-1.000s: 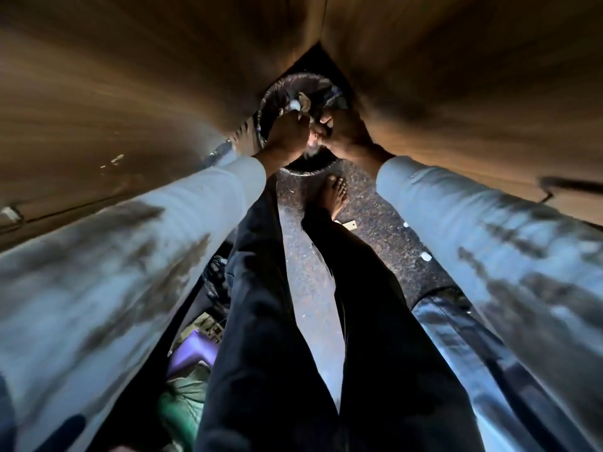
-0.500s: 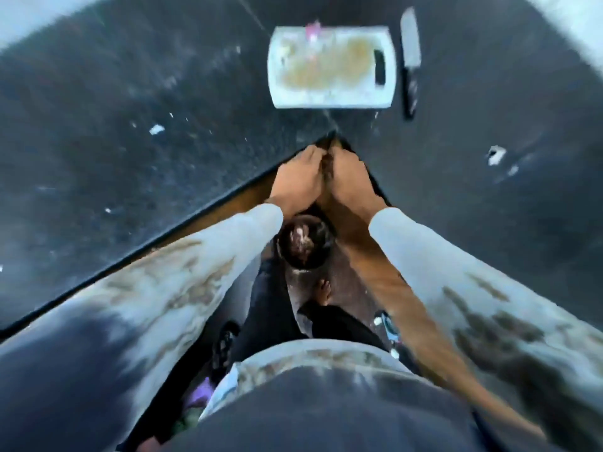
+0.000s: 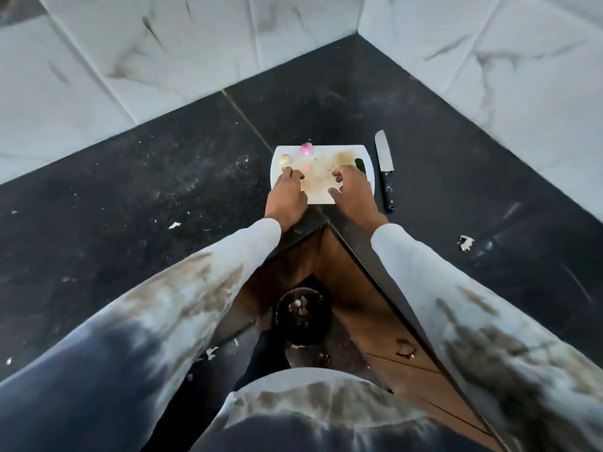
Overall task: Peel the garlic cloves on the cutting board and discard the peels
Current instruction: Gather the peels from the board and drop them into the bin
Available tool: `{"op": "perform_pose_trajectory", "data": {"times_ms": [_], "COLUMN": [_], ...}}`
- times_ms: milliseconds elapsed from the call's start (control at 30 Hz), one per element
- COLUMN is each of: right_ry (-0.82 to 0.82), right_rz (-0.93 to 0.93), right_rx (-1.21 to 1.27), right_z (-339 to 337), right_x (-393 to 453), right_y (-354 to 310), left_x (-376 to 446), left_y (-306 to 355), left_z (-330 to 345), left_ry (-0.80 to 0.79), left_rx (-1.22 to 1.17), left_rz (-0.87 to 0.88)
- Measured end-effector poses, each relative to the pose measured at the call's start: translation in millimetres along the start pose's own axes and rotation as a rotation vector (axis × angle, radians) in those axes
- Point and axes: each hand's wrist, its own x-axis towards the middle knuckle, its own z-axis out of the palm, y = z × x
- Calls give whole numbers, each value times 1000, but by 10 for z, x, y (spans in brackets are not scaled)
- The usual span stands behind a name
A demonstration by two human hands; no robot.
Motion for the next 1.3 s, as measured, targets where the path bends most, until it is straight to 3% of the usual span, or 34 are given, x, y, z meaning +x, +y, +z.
{"op": "perform_pose_trajectory", "data": {"times_ms": [300,733,1000,1300], "right_ry": [-36,-10,-12,74], "right_rz": [114,126,-66,-248], "right_rx": [-38,-76,-170,-271], "right_z": [395,626,279,-498], "right_x": [563,831,1013,1501], "right_y": [230,292,63,-322], "left_x": [681,1164,1406,1735], "left_y": [-292,-355,-157,352], "left_z": [162,413,96,-464], "left_ry": [-108,-60,-133,50], "left_rx": [9,70,136,-21], "left_rz": [66,148,333,378]}}
